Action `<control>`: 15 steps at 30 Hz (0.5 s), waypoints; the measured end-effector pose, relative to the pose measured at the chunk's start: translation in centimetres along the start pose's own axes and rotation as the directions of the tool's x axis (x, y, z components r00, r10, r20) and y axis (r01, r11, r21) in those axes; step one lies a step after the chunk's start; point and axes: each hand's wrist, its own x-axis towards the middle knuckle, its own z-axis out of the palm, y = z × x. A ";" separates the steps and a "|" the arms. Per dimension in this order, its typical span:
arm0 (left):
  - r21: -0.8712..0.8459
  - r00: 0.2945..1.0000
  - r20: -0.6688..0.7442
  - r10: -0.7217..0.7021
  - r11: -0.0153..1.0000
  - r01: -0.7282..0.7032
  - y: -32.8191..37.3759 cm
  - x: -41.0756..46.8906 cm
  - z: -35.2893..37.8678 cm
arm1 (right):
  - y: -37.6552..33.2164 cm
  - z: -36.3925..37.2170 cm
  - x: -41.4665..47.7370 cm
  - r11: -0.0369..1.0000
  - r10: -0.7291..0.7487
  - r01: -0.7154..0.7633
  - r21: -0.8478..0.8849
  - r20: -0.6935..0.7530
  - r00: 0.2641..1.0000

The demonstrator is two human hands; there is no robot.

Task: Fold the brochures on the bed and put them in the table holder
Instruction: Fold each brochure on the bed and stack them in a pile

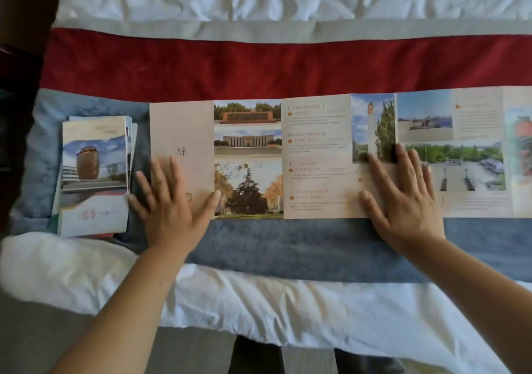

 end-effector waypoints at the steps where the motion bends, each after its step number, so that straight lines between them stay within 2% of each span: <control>1: -0.019 1.000 -0.002 0.026 0.999 -0.026 -0.1 0.1 0.0 | 0.2 0.0 0.1 1.000 0.000 0.000 -0.003 0.001 1.000; 8: -0.286 0.996 -0.079 0.047 0.956 -0.068 3.1 -0.7 0.0 | -0.1 0.5 0.1 1.000 0.007 -0.007 -0.013 0.002 1.000; 15: -0.311 0.981 -0.092 0.173 0.931 -0.194 9.1 -3.0 -0.3 | 0.7 0.6 0.2 0.995 -0.039 0.041 0.094 -0.024 0.999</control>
